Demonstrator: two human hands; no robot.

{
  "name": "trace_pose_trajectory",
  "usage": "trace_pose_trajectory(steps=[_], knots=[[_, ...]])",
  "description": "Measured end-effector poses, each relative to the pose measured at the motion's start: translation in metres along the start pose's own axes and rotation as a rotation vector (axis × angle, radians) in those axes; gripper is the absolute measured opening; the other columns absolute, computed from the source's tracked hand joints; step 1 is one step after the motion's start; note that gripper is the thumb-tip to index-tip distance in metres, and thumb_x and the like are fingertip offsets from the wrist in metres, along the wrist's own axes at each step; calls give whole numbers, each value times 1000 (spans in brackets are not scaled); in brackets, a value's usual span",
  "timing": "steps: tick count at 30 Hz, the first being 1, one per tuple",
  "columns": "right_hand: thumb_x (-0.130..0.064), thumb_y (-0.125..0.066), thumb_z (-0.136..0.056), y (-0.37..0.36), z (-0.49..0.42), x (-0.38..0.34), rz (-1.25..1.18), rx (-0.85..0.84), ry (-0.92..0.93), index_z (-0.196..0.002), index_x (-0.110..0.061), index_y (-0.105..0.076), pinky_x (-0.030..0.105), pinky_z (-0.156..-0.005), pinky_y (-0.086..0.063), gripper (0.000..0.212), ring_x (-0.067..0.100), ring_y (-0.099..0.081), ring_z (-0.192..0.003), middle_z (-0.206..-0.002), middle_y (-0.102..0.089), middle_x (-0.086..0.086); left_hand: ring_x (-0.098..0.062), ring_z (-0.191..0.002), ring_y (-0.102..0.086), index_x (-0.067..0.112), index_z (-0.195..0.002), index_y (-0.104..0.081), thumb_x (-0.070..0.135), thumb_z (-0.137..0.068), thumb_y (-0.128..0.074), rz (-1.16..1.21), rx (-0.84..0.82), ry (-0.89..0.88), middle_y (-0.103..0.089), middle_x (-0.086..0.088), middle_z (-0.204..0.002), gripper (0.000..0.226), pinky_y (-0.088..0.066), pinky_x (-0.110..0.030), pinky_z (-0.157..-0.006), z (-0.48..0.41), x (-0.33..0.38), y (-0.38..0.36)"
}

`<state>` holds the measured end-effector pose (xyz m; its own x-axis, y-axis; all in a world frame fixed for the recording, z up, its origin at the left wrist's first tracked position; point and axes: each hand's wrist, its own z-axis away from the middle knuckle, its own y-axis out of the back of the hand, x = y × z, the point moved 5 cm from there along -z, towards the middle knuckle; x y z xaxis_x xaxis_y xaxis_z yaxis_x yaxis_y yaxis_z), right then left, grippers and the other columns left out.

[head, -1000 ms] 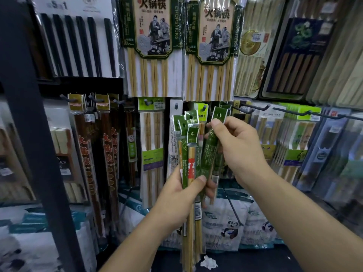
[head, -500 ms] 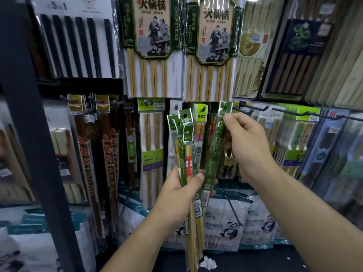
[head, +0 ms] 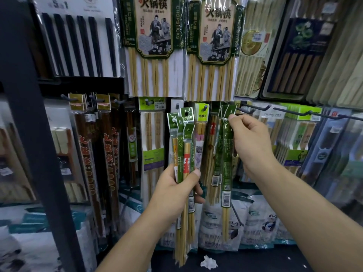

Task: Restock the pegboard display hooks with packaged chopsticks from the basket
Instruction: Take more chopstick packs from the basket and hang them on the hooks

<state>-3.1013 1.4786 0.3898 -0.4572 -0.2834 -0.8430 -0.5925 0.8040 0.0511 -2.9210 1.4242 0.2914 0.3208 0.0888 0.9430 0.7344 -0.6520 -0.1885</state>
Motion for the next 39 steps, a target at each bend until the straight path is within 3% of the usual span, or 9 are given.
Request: trace_pose_trajectory(steps=[3, 9, 13, 16, 19, 25, 31, 36, 39], knots=[[-34, -55, -103, 0, 0, -3, 14, -6, 11, -57, -22, -41, 11, -65, -48, 50, 9, -25, -48, -51, -24, -12, -22, -64, -66, 13, -101, -61, 16, -101, -63, 2, -5, -11, -65, -11, -71, 4, -58, -26, -61, 0, 0, 0], [-33, -56, -103, -1, -3, -4, 20, -5, 23, -57, -22, -42, 12, -64, -50, 50, 10, -27, -49, -52, -26, -9, -21, -64, -68, 12, -106, -63, 13, -100, -64, 15, -7, -11, -66, -9, -70, 6, -59, -28, -61, 0, -1, 0], [-39, -57, -102, -2, -6, 6, 97, -2, -29, -73, -3, -55, 28, -67, -45, 46, 11, -34, -51, -49, -32, -11, -19, -67, -70, 12, -110, -65, 10, -99, -66, 12, -18, -23, -70, -5, -70, 12, -61, -31, -63, -1, -2, -1], [-44, -60, -99, -1, -4, 10, 129, 26, -49, -85, -14, -64, 29, -62, -43, 33, 6, -45, -53, -56, -47, -13, -20, -71, -73, 16, -112, -63, 9, -96, -69, 12, -39, -39, -73, -3, -76, 18, -63, -36, -67, -1, -1, -2], [-44, -65, -96, 3, 6, 9, 149, 76, -43, -84, -19, -56, 26, -59, -40, 29, 0, -46, -53, -68, -50, -6, -21, -73, -74, 16, -111, -62, 6, -95, -71, 34, -48, -62, -75, 0, -80, 21, -62, -35, -65, -1, 1, -2], [-36, -66, -96, -16, 37, -6, 16, -255, 6, -86, -24, -72, 12, -56, -47, 16, -4, -60, -63, -70, -69, -12, -25, -79, -76, 16, -112, -62, 11, -86, -77, 92, -65, -60, -77, -4, -87, 30, -63, -36, -64, -1, 1, -6], [-28, -69, -96, -23, 37, -11, -69, -294, -32, -101, -27, -71, 12, -53, -45, 6, -3, -58, -58, -66, -66, -13, -30, -81, -77, 11, -111, -63, 20, -81, -77, 136, -106, -53, -77, -9, -92, 35, -64, -39, -62, 0, 0, -9], [-20, -65, -97, -19, 36, -10, -125, -259, -118, -75, -23, -65, 28, -55, -42, 22, 15, -51, -66, -73, -56, 3, -30, -85, -78, 17, -102, -65, 27, -84, -72, 144, -109, -34, -79, -4, -94, 22, -64, -38, -64, -2, -1, -8], [-27, -60, -100, -14, 32, -12, -152, -191, -137, -76, -13, -59, 36, -62, -41, 28, 23, -43, -70, -77, -49, 8, -15, -91, -77, 19, -102, -68, 35, -83, -71, 35, -61, -57, -80, 1, -97, 24, -62, -29, -70, -3, -2, -4]])
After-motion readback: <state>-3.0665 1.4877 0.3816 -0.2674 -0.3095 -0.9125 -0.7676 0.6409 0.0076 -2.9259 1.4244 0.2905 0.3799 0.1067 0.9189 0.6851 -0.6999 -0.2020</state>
